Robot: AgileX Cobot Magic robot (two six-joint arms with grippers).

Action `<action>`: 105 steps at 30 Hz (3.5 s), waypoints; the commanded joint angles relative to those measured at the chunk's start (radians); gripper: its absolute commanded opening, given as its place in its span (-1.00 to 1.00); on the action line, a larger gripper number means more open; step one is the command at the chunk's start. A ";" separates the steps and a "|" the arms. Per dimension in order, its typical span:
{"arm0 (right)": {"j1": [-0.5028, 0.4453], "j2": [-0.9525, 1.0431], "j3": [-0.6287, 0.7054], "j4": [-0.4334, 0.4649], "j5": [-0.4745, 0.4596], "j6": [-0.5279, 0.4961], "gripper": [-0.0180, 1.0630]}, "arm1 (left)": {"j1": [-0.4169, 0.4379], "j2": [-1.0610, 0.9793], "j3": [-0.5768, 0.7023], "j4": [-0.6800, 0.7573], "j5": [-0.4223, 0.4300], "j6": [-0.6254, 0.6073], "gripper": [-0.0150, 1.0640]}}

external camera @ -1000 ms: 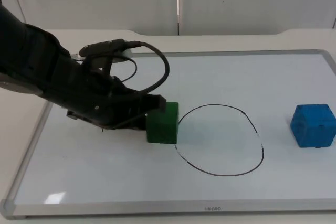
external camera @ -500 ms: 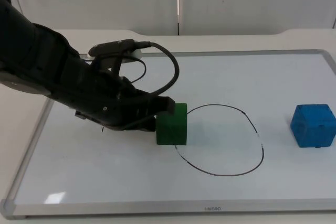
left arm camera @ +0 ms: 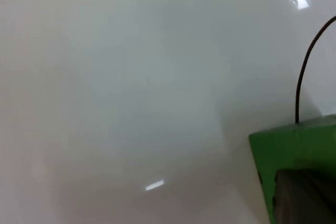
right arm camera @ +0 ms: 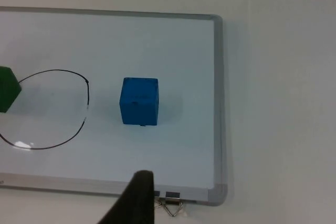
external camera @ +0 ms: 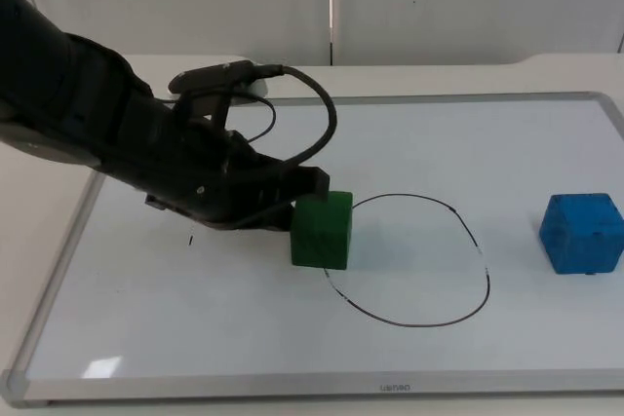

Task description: Push the two cubes into the marked area.

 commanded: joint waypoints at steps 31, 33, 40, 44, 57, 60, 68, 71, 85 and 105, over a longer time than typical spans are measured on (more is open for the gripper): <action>0.001 -0.004 0.007 0.007 -0.005 0.001 0.98 | -0.097 0.005 -0.024 -0.010 -0.045 0.006 -0.98; 0.001 -0.004 0.007 0.010 -0.005 0.001 0.98 | -0.097 0.005 -0.024 -0.010 -0.045 0.006 -0.98; 0.001 -0.004 0.007 0.010 -0.005 0.001 0.98 | -0.110 0.005 -0.024 -0.010 -0.041 0.006 -0.98; 0.001 -0.004 0.007 0.010 -0.005 0.001 0.98 | -0.129 0.005 -0.024 -0.010 -0.041 0.006 -0.98; 0.001 -0.004 0.007 0.012 -0.005 0.001 0.98 | -0.133 0.005 -0.024 -0.010 -0.034 0.000 -0.98; 0.001 -0.004 0.007 0.012 -0.005 0.001 0.98 | -0.133 0.005 -0.024 -0.010 -0.034 0.000 -0.98; 0.001 -0.004 0.007 0.012 -0.005 0.001 0.98 | -0.133 0.005 -0.024 -0.010 0.009 -0.006 -0.98; 0.001 -0.004 0.007 0.012 -0.005 0.001 0.98 | -0.133 0.005 -0.024 -0.010 0.008 -0.006 -0.98; 0.001 -0.004 0.007 0.012 -0.005 0.001 0.98 | -0.095 -0.066 -0.024 0.040 -0.016 -0.005 -0.98; 0.001 -0.004 0.007 0.014 -0.005 0.001 0.98 | -0.024 -0.656 -0.024 0.274 -0.041 -0.161 -0.98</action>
